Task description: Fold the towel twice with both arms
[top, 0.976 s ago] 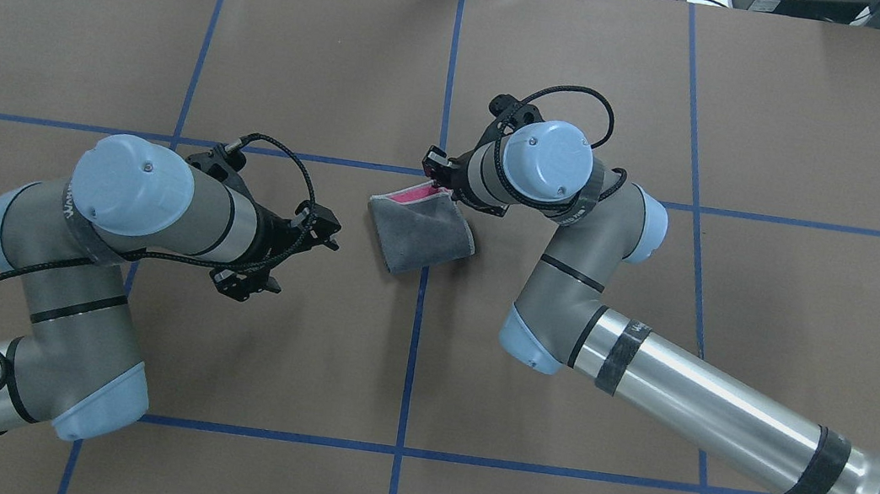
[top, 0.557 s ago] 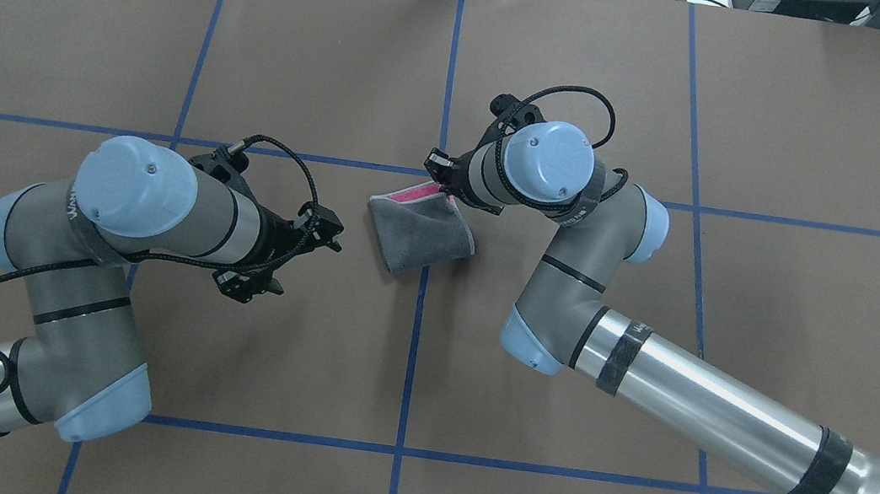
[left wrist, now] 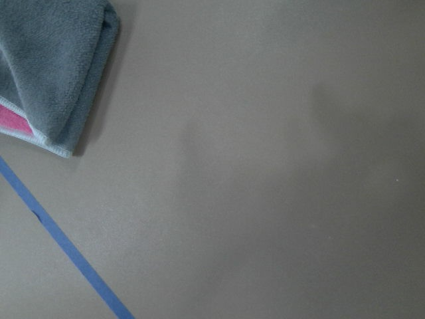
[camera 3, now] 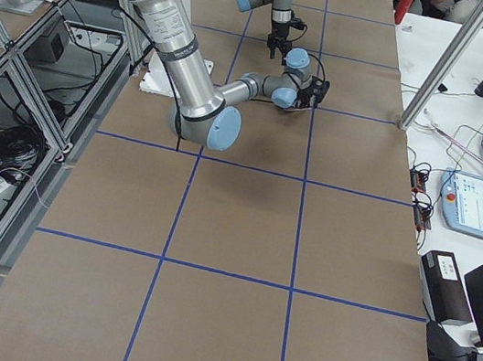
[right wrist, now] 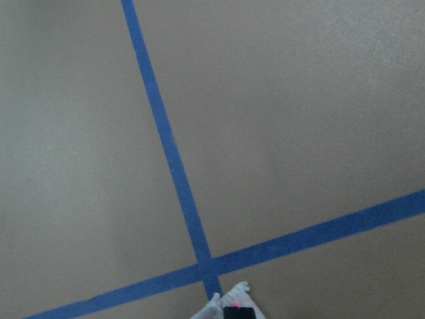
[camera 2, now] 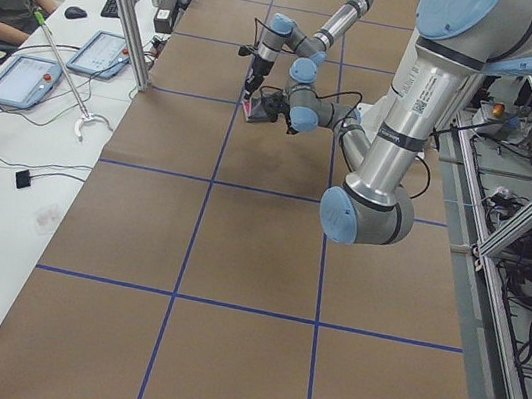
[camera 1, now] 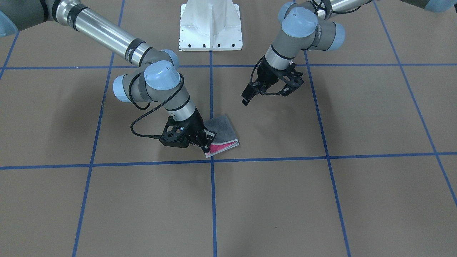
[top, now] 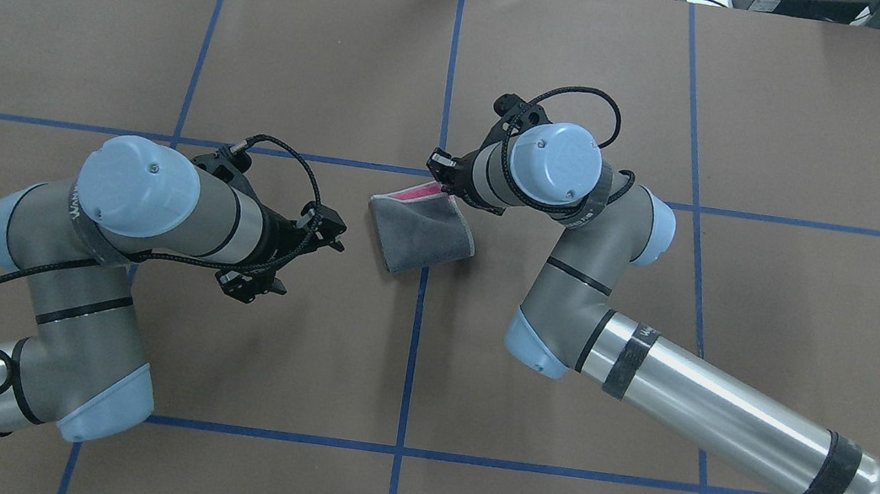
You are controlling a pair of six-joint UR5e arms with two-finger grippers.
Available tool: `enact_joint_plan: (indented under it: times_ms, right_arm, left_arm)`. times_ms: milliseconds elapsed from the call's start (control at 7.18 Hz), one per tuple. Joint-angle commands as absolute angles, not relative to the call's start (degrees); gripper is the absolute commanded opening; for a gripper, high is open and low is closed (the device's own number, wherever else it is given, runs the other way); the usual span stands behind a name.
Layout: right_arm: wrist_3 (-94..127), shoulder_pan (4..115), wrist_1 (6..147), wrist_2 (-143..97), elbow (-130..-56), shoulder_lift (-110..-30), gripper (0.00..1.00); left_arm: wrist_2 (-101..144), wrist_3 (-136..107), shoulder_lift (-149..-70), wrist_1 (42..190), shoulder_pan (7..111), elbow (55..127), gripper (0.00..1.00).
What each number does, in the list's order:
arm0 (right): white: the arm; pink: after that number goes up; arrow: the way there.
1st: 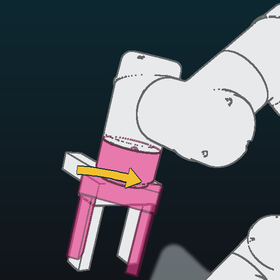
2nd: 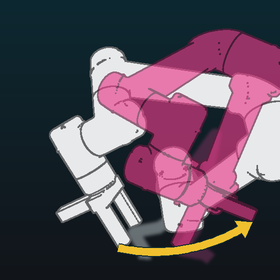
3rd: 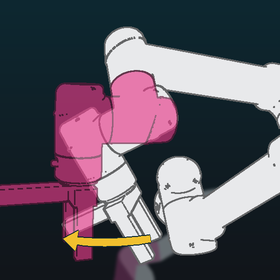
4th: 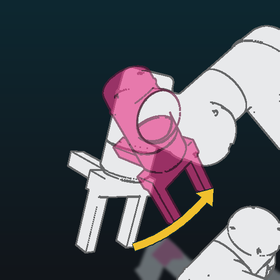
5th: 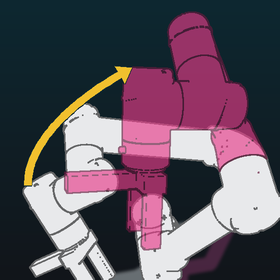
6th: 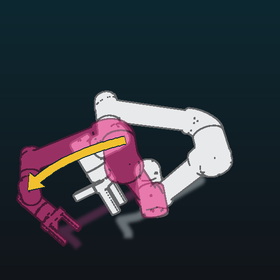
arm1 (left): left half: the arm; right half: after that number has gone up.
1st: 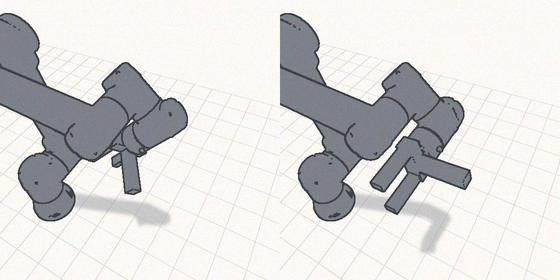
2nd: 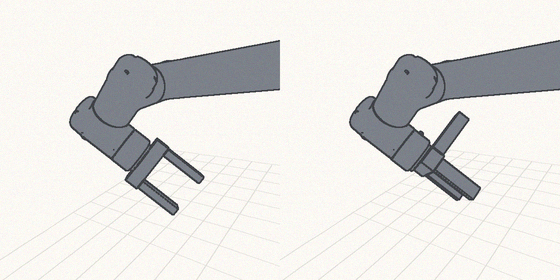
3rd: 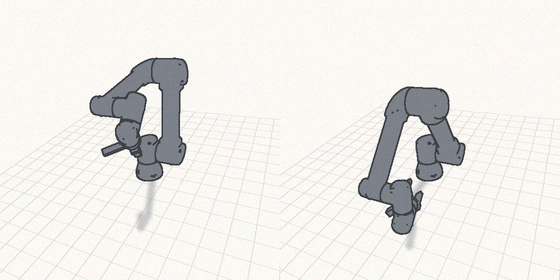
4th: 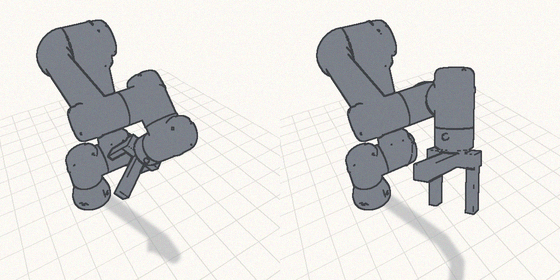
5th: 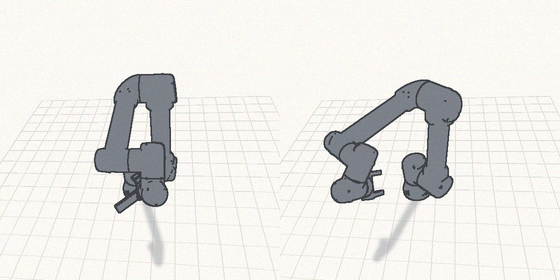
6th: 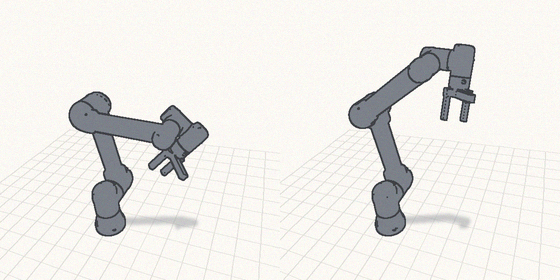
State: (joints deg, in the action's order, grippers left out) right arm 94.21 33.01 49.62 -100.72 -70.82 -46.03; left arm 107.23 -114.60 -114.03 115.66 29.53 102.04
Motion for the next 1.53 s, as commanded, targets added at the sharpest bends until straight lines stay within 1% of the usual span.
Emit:
enact_joint_plan:
  times_ms: [0, 418, 836, 1115, 1254, 1394]
  right_arm:
    - [94.2, 33.3, 50.2, -100.7, -71.6, -45.9, 0.00]
    - [93.5, 33.4, 53.9, -98.9, -71.1, -44.6, 0.00]
    - [93.4, 33.4, 54.1, -98.2, -68.3, -42.5, 0.00]
    - [93.3, 33.4, 54.1, -97.6, -68.0, -42.3, 0.00]
    - [93.3, 33.4, 54.1, -97.3, -67.2, -41.9, 0.02]
    - [93.0, 33.4, 54.1, -96.8, -65.8, -41.1, 0.76]
  left_arm:
    - [107.2, -114.6, -114.0, 115.7, 29.5, 102.0, 0.99]
    - [107.2, -114.6, -114.0, 115.7, 29.5, 101.7, 0.99]
    - [107.1, -114.6, -113.9, 115.7, 29.5, 101.7, 0.99]
    - [107.1, -114.6, -113.9, 115.7, 29.5, 101.7, 0.99]
    - [107.1, -114.6, -113.9, 115.7, 29.5, 101.7, 0.99]
    - [107.1, -114.6, -113.9, 115.7, 29.5, 101.7, 0.99]
